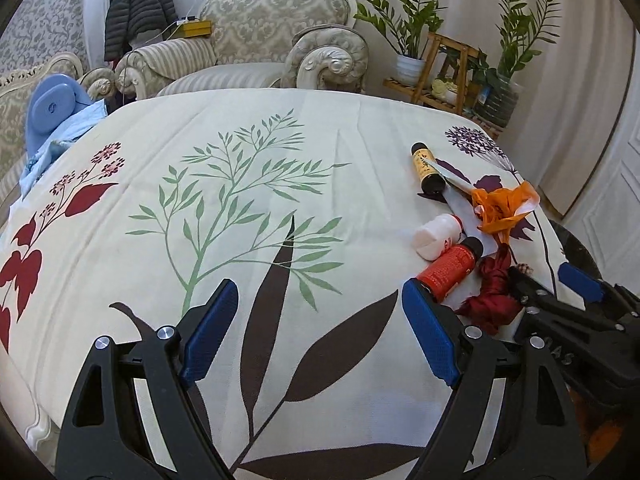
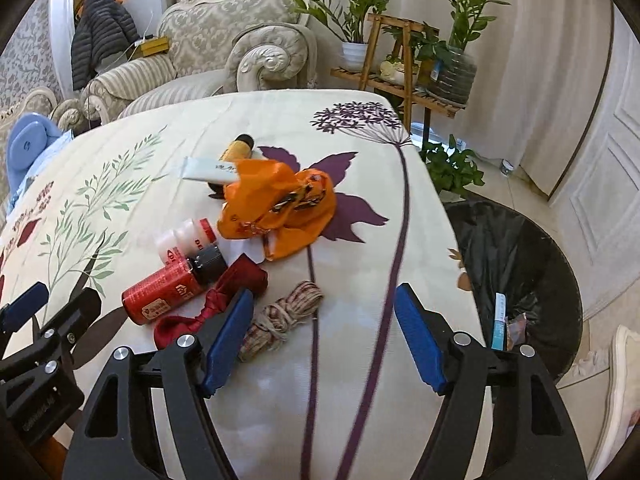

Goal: Collect trash
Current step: 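Move both open grippers back over the table, then grasp the beige twine bundle with the right gripper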

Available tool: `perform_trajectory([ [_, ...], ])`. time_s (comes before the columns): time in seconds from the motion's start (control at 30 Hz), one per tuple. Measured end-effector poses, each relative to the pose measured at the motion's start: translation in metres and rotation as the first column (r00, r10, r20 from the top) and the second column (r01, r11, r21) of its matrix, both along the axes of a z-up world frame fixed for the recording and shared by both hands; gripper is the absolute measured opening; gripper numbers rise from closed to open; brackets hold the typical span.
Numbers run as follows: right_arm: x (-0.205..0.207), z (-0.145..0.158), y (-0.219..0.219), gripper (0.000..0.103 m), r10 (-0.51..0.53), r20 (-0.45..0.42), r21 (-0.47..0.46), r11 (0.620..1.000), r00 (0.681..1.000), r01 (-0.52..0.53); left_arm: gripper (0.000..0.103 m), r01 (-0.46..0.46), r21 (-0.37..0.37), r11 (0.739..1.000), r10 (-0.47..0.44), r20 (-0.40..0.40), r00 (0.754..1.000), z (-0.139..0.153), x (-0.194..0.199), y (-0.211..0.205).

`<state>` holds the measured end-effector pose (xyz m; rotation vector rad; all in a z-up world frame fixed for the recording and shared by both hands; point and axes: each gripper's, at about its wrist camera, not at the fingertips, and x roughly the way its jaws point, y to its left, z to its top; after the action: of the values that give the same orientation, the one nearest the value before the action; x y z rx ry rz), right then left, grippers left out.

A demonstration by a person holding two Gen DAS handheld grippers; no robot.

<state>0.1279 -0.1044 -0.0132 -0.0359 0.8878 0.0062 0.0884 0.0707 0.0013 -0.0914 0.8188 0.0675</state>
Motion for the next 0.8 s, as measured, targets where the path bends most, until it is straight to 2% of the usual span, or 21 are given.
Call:
perform_trajectory([
  [0.13,-0.002,-0.001,0.0,0.067,0.005,-0.01,-0.016,1.0,1.0,-0.005,0.082,0.01,0.0,1.0,-0.01,0.002,1.0,-0.001,0.001,-0.001],
  [0.37,-0.009,-0.001,-0.01,0.04,0.02,-0.028,-0.01,1.0,0.999,-0.021,0.082,0.02,0.0,1.0,-0.02,0.005,1.0,0.0,0.001,-0.003],
  [0.43,-0.009,-0.001,-0.011,0.035,0.028,-0.032,-0.003,1.0,0.999,-0.028,0.082,0.022,-0.002,1.0,-0.022,0.005,1.0,0.0,0.0,-0.004],
  [0.63,-0.011,0.0,-0.014,0.026,0.041,-0.027,-0.006,0.999,0.999,-0.042,0.082,0.051,-0.006,0.999,-0.051,0.008,0.999,0.003,-0.003,-0.015],
  [0.8,-0.012,-0.002,-0.014,0.027,0.053,-0.023,-0.001,0.999,0.998,-0.053,0.082,0.066,0.005,0.998,-0.066,0.005,0.998,0.002,-0.004,-0.025],
])
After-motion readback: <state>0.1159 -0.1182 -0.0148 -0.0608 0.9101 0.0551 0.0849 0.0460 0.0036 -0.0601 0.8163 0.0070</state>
